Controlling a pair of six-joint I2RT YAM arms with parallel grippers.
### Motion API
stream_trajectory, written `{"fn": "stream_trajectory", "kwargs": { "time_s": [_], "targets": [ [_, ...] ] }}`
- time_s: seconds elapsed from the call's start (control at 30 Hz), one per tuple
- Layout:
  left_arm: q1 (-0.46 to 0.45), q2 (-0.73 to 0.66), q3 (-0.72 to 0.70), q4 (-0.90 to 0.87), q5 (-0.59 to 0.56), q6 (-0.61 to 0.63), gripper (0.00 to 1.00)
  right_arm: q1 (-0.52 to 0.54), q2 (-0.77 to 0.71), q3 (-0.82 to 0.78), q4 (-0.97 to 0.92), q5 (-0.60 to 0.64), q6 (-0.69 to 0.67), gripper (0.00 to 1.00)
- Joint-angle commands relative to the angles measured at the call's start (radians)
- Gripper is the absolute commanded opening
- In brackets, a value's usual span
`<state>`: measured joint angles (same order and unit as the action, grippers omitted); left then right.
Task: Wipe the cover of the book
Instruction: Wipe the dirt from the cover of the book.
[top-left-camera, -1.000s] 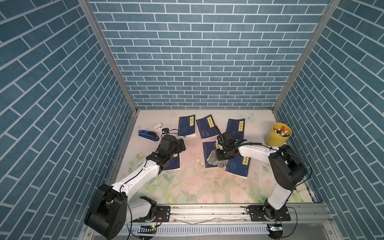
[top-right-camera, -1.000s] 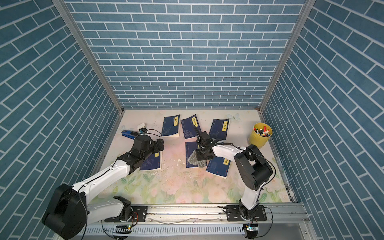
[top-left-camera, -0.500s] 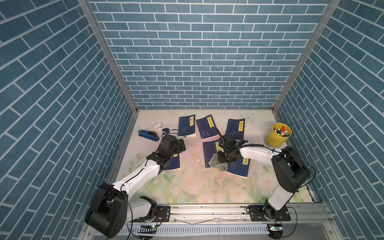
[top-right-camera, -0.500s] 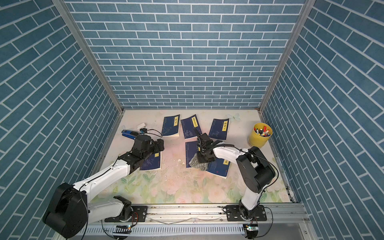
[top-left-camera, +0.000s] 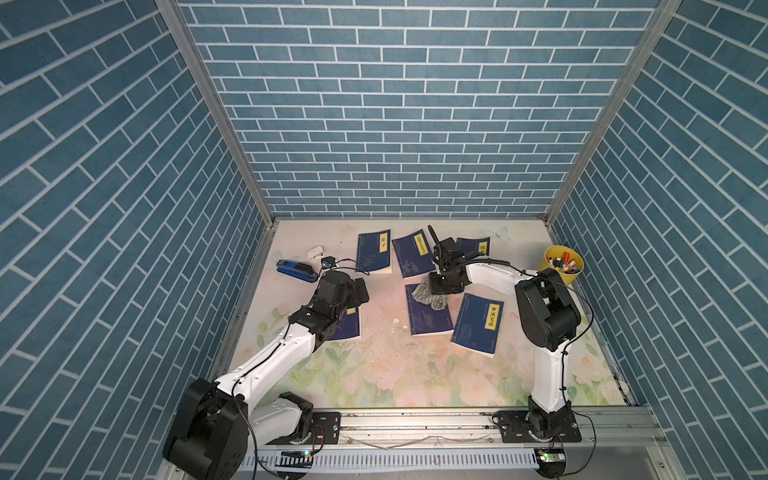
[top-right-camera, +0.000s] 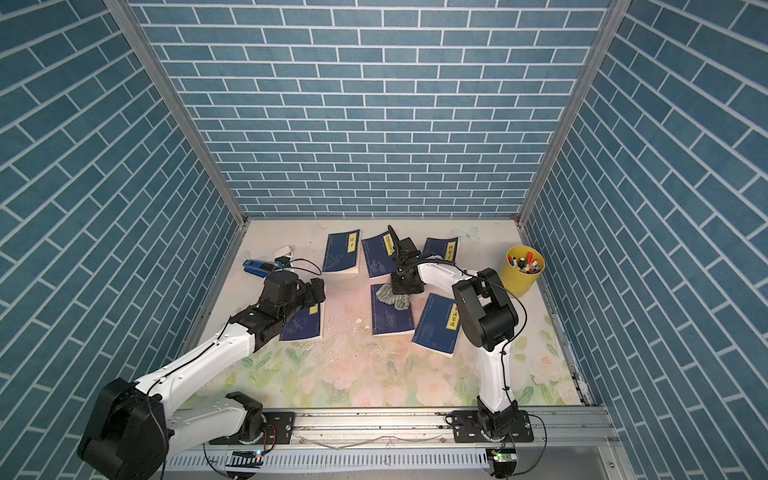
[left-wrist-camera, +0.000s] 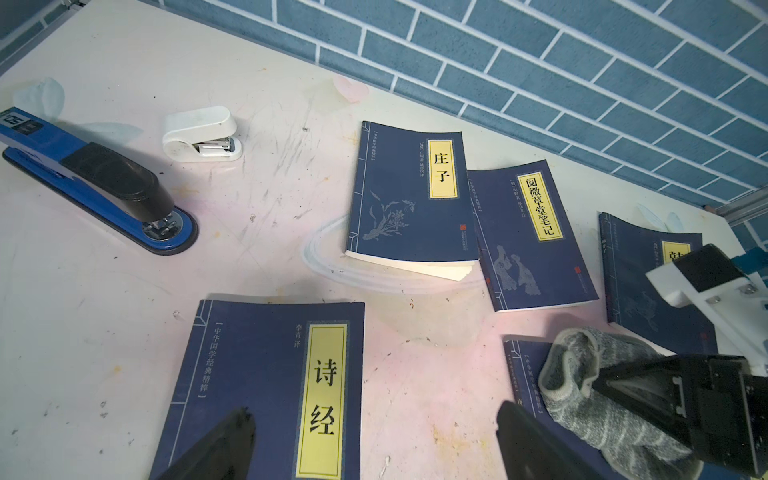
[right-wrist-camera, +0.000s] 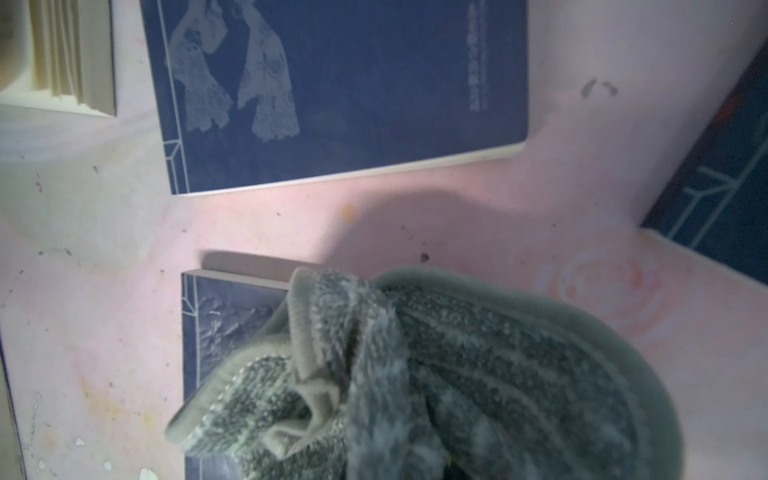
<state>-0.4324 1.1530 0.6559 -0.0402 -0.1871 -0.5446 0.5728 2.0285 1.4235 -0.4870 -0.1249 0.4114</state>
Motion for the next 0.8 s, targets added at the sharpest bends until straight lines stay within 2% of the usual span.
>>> {"fn": "stream_trajectory", "kwargs": {
  "time_s": [0.0,0.2,0.47,0.6,0.77],
  "targets": [
    [-0.003,-0.015,-0.011,-0.012,-0.019,0.013,0.97,-0.003,-0.007,-0.067,-0.072,0.010,-0.034,0.00],
    [-0.003,0.008,0.000,-0.003,-0.014,0.024,0.98,0.027,-0.162,-0.278,-0.057,0.012,-0.045,0.00],
    [-0.003,0.048,0.020,0.021,0.002,0.028,0.98,0.084,-0.329,-0.505,-0.026,0.025,0.048,0.00],
    [-0.004,0.060,0.022,0.028,0.011,0.027,0.98,0.084,-0.348,-0.531,-0.018,0.030,0.063,0.00],
    [-0.004,0.051,0.020,0.022,0.014,0.025,0.98,0.081,-0.266,-0.437,-0.022,0.030,0.036,0.00]
  ]
}}
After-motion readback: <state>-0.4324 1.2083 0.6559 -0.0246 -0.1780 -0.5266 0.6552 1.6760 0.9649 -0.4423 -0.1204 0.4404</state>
